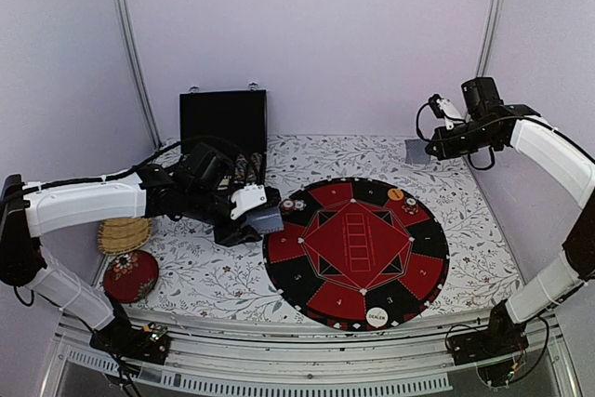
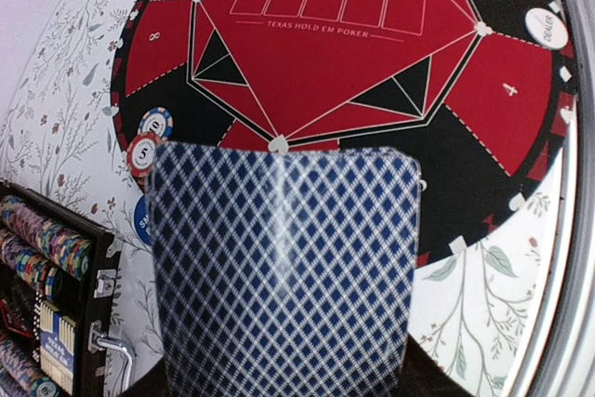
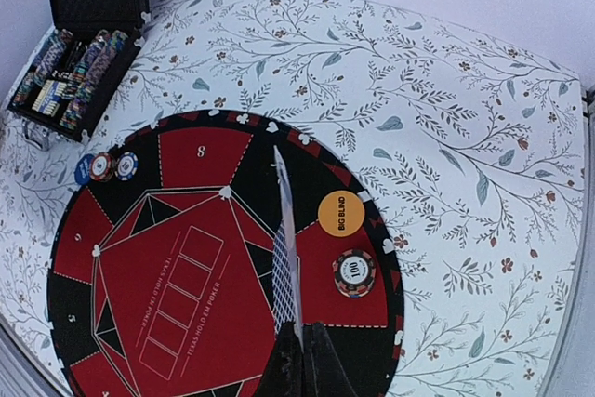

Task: Distribute texas hold em gaming equipment
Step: Distribute the poker card in the big blind area.

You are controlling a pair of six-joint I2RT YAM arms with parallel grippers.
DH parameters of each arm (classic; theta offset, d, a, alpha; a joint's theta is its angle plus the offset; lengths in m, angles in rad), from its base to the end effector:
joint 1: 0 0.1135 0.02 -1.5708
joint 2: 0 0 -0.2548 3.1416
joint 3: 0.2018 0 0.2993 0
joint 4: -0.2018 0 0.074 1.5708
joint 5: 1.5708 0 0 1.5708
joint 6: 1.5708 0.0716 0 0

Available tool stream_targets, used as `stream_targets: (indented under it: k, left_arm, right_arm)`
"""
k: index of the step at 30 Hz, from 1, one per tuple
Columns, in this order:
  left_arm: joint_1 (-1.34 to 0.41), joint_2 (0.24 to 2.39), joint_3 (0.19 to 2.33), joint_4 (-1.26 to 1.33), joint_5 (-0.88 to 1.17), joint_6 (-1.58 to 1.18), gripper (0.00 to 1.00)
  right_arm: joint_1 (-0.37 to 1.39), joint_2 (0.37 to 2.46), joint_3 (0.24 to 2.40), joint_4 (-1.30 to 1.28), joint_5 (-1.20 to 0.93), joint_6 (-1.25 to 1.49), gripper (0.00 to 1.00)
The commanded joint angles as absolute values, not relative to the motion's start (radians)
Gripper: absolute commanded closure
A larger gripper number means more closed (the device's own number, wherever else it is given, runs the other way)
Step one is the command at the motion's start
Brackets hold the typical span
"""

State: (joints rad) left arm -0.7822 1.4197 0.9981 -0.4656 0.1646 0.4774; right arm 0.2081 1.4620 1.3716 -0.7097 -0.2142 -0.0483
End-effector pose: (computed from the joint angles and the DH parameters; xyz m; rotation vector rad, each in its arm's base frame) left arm 0.2507 -0.2657 0.1880 1.5133 1.9533 -0.3348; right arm 0.3785 0.0955 0.2968 -0.4055 2.3373 0.3307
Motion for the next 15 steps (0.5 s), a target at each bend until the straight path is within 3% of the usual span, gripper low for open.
stream_targets:
  k: [1,6,15]
  left_arm:
    - [-0.79,1.411,1.005,-0.453,0.178,0.468,0.46]
    - [-0.795,1.414,1.002,-0.453,0.168,0.469,0.46]
    - [-0.799,1.425,0.993,-0.453,0.171,0.476,0.45]
  right_arm:
    - [0.205,1.571,1.472,-0.788,-0.267,-0.193,0.98]
    - [0.207,1.728,1.606,-0.793,-0.415,-0.374,0.98]
    - [0.254,1.977,1.77,-0.902,-0.409,-0.613,0.98]
